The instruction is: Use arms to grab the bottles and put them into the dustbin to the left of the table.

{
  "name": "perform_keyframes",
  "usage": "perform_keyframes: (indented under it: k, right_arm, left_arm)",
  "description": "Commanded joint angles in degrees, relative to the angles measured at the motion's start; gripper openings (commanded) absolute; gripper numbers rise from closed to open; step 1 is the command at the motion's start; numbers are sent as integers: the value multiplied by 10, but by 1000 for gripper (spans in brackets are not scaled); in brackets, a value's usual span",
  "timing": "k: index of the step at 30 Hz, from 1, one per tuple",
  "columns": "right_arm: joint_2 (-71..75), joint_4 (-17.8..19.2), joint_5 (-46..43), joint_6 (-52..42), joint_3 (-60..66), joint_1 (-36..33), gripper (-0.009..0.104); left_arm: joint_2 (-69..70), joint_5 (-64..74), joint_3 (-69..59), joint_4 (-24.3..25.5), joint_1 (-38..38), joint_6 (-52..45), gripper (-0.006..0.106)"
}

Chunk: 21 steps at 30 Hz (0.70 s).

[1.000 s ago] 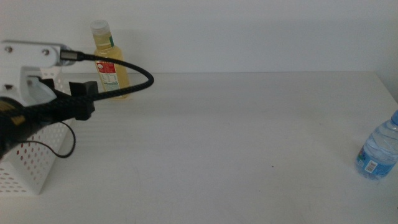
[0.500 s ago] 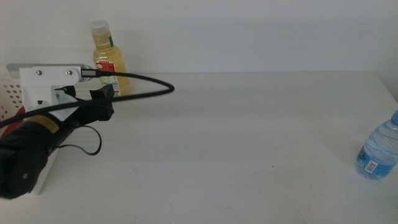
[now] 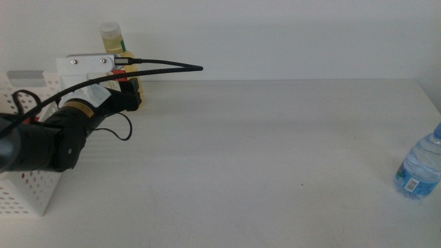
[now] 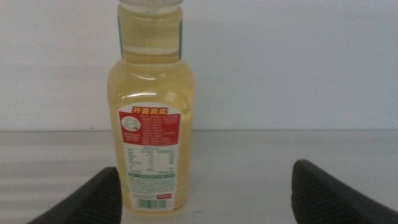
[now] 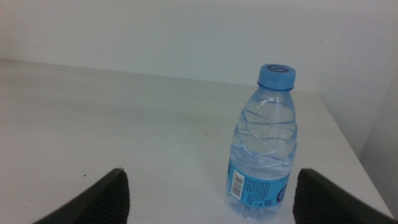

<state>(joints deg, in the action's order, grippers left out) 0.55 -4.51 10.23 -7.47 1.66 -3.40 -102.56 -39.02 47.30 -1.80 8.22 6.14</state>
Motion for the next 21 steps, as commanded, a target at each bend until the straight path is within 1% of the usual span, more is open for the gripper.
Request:
perform_keyframes:
  k: [1, 6, 11, 21]
  right_arm:
    - [16, 4, -44, -5, -5, 2, 70]
    - [16, 4, -44, -5, -5, 2, 70]
    - [16, 4, -44, -5, -5, 2, 70]
    - [16, 4, -44, -5, -5, 2, 70]
  left_arm:
    - [4, -46, 32, -1, -4, -11, 89]
    - [-27, -46, 63, -5, -4, -36, 89]
    - [-59, -40, 103, -16, -5, -36, 89]
    - [-96, -33, 145, -15, -25, -36, 89]
